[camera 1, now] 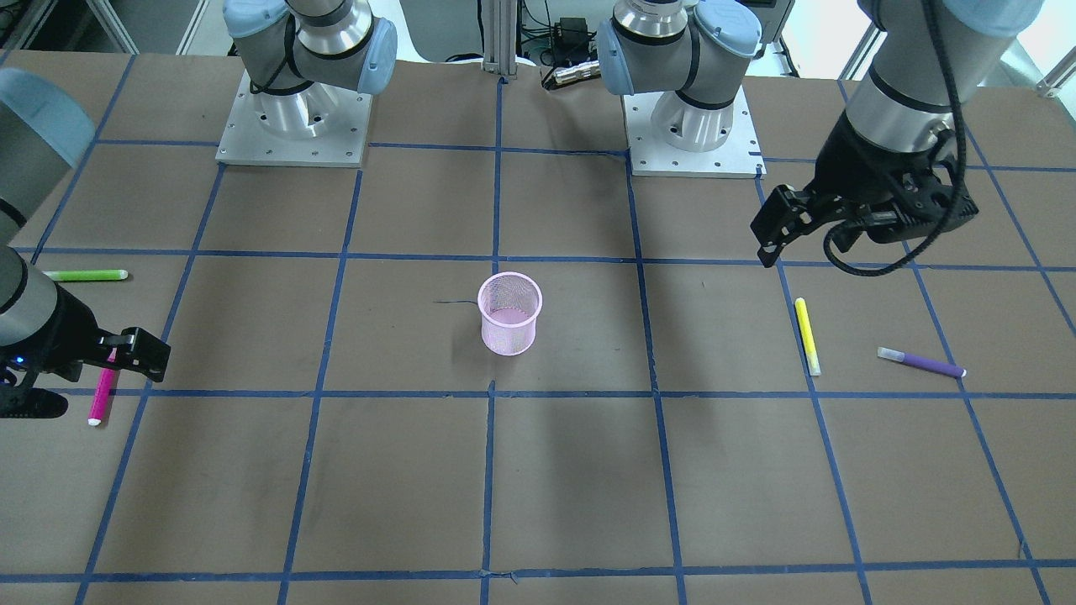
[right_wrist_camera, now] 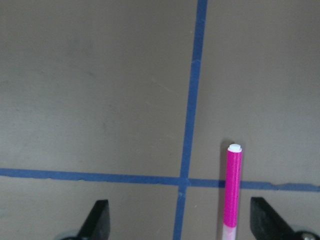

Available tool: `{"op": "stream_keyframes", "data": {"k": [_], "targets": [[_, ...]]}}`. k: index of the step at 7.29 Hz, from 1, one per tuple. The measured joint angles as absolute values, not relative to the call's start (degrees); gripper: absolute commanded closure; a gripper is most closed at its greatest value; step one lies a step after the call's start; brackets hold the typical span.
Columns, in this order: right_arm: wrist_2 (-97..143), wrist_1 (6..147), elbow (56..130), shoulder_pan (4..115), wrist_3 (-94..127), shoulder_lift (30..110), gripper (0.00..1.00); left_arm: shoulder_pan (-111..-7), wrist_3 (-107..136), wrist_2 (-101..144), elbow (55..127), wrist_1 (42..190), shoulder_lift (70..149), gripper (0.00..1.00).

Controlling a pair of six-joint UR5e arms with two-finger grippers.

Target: Insert purple and pink pens into pink cup

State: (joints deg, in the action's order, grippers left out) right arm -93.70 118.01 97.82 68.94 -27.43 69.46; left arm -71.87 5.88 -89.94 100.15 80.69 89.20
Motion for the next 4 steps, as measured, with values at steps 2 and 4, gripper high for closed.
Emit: {"op": "stream_keyframes", "data": {"k": [2,4], "targets": [[-93.3,121.8,99.3,64.7,-36.1,65.6,0.04,-65.6,10.7,-90.0,102.7,75.0,90.6,0.0],[-93.2,123.2,99.9,62.7,-39.3,63.5,0.12,-60.6,16.3,-90.4,104.8,72.3,92.6,0.01]]}}
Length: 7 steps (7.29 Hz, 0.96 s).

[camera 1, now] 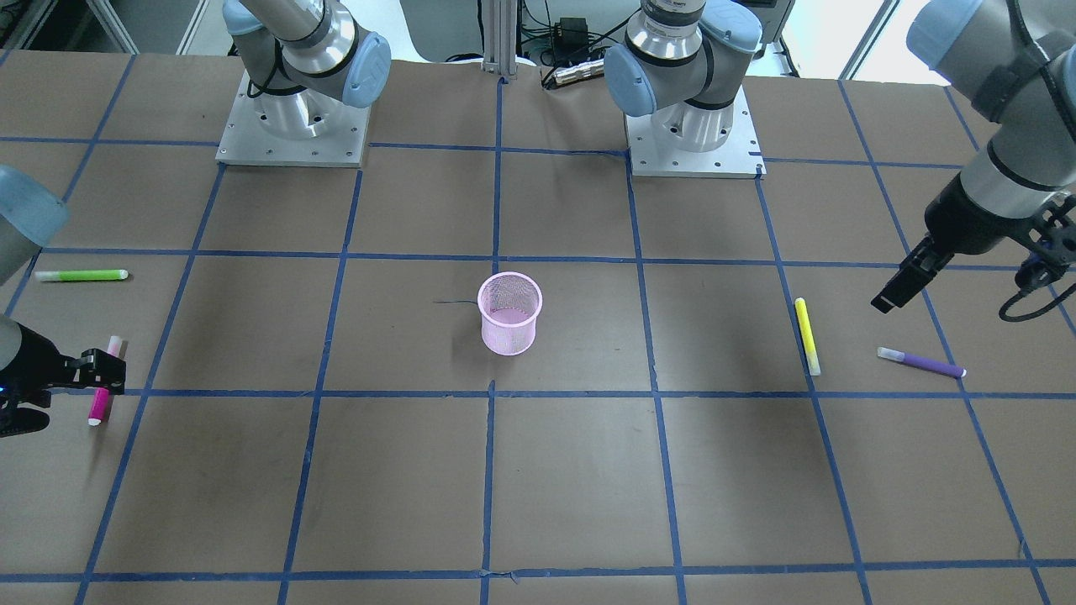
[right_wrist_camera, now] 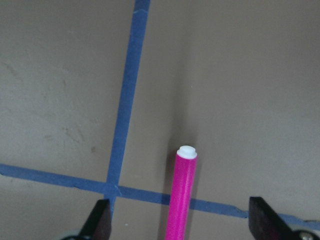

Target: Insert purple and pink pens into pink cup

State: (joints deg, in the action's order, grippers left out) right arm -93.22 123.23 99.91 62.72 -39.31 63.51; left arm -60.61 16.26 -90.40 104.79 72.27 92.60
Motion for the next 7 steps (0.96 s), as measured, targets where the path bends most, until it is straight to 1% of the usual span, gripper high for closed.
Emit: {"op": "stream_keyframes", "data": {"k": [1,2,3,4,5,6,7], "targets": [[-93.2,124.0,100.0,62.4,-39.8,62.6,0.22,-58.1,18.8,-90.6,105.4,71.6,94.2,0.01],[-93.2,124.5,100.1,62.2,-40.0,61.9,0.28,-55.6,19.5,-90.8,105.9,71.1,96.4,0.0],[-93.1,124.8,100.3,62.2,-40.0,61.4,0.39,-53.3,19.4,-90.9,106.5,70.1,99.0,0.0],[-93.1,124.9,100.3,62.2,-40.0,61.0,0.46,-51.8,19.3,-92.5,106.9,67.8,101.9,0.0],[-93.1,124.9,100.3,62.1,-40.0,60.8,0.57,-51.1,19.6,-95.6,107.0,64.1,105.2,0.0],[-93.1,124.9,100.2,62.1,-40.0,60.7,0.96,-50.8,19.9,-97.4,107.0,59.6,108.1,0.0],[-93.2,125.0,100.2,62.1,-39.8,60.7,1.0,-50.6,20.1,-98.1,107.0,56.0,110.4,0.0]]}}
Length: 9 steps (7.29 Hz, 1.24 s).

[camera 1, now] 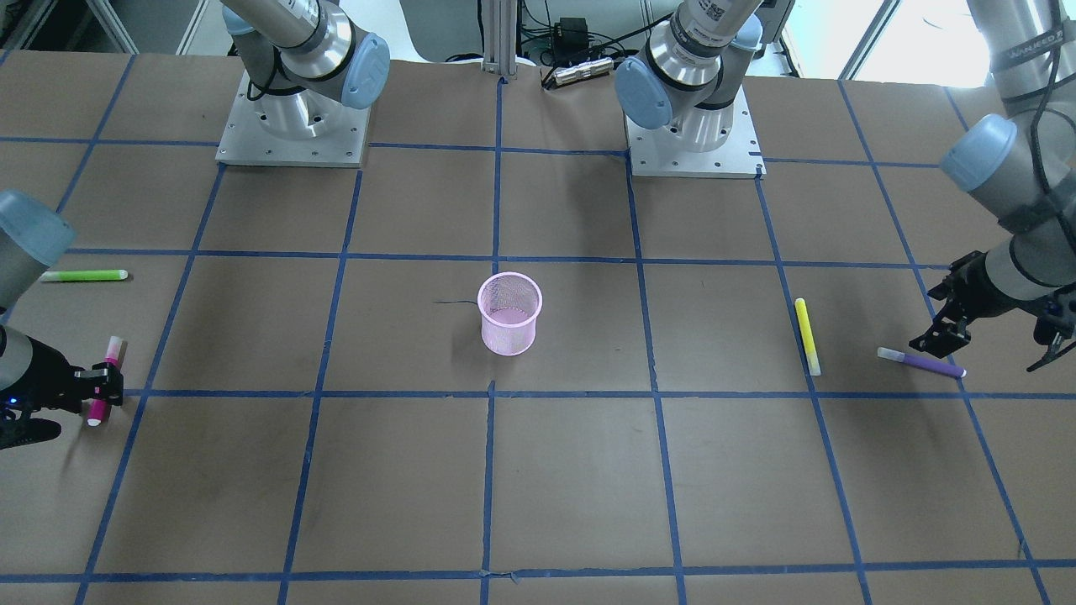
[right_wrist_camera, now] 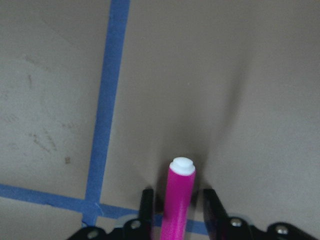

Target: Insert purple and pink pens into pink cup

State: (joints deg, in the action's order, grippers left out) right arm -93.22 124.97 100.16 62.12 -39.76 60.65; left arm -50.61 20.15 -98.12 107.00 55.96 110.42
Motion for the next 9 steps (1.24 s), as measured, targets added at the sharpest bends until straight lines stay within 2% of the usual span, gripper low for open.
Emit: {"op": "stream_keyframes", "data": {"k": [3,5,6,8,9], "targets": [[-93.2,124.5,99.4,62.2,-37.8,61.3,1.0,-50.5,24.0,-97.1,108.0,50.7,115.0,0.03],[-90.7,123.1,97.5,63.6,-36.0,65.2,1.0,-50.6,26.0,-96.3,109.2,50.3,115.3,0.26],[-86.7,122.7,97.6,66.2,-34.6,68.5,1.0,-50.5,26.3,-96.2,109.3,50.1,115.1,0.54],[-82.1,124.2,99.6,75.9,-30.9,75.2,1.0,-50.6,26.7,-96.0,109.3,49.9,114.9,0.63],[-81.4,127.1,100.8,81.9,-27.8,77.4,1.0,-50.6,26.8,-95.8,109.3,49.9,114.9,0.77]]}}
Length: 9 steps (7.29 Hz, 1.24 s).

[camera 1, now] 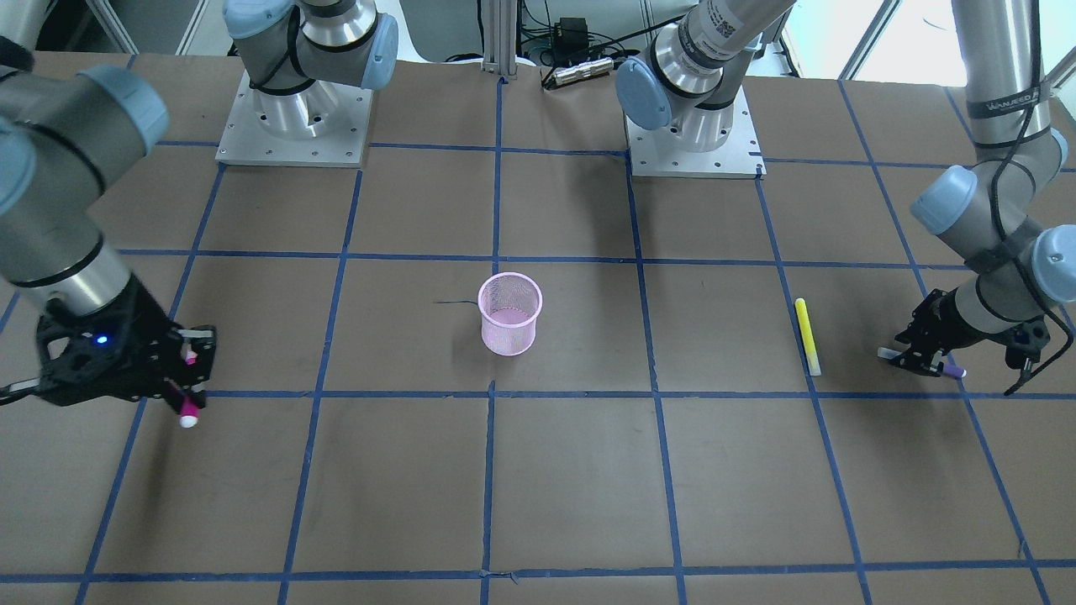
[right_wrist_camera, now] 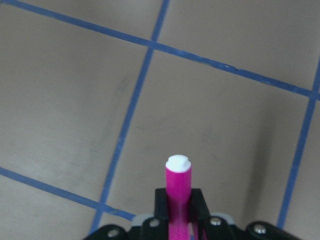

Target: Insert purple and pink pens into pink cup

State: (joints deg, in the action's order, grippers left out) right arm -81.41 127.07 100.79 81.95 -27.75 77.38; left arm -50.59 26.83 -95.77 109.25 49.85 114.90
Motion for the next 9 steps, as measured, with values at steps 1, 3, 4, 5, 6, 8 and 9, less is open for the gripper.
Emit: {"op": "stream_keyframes", "data": {"k": [1,3,4,5,6,8,9], "targets": [[-81.3,131.6,102.1,88.0,-23.9,78.5,1.0,-50.6,27.0,-94.9,109.2,49.8,114.8,0.91],[-83.2,144.8,104.4,100.6,-10.8,79.0,1.0,-50.6,27.3,-93.2,109.1,49.8,114.4,1.0],[-86.1,150.1,105.7,105.8,-4.0,78.9,1.0,-50.6,27.3,-92.9,109.0,49.8,114.2,1.0],[-89.8,155.0,107.7,110.7,1.8,78.8,1.0,-50.6,27.2,-92.8,108.9,49.8,114.1,1.0],[-92.7,160.3,110.6,114.4,5.2,78.7,1.0,-50.7,27.0,-92.7,108.8,49.7,114.0,1.0],[-95.0,168.9,115.2,117.3,7.3,78.4,1.0,-50.8,26.8,-92.7,108.5,49.8,113.9,1.0],[-95.2,170.2,116.1,117.7,7.9,78.2,1.0,-50.9,26.7,-92.7,108.4,49.8,113.8,1.0]]}}
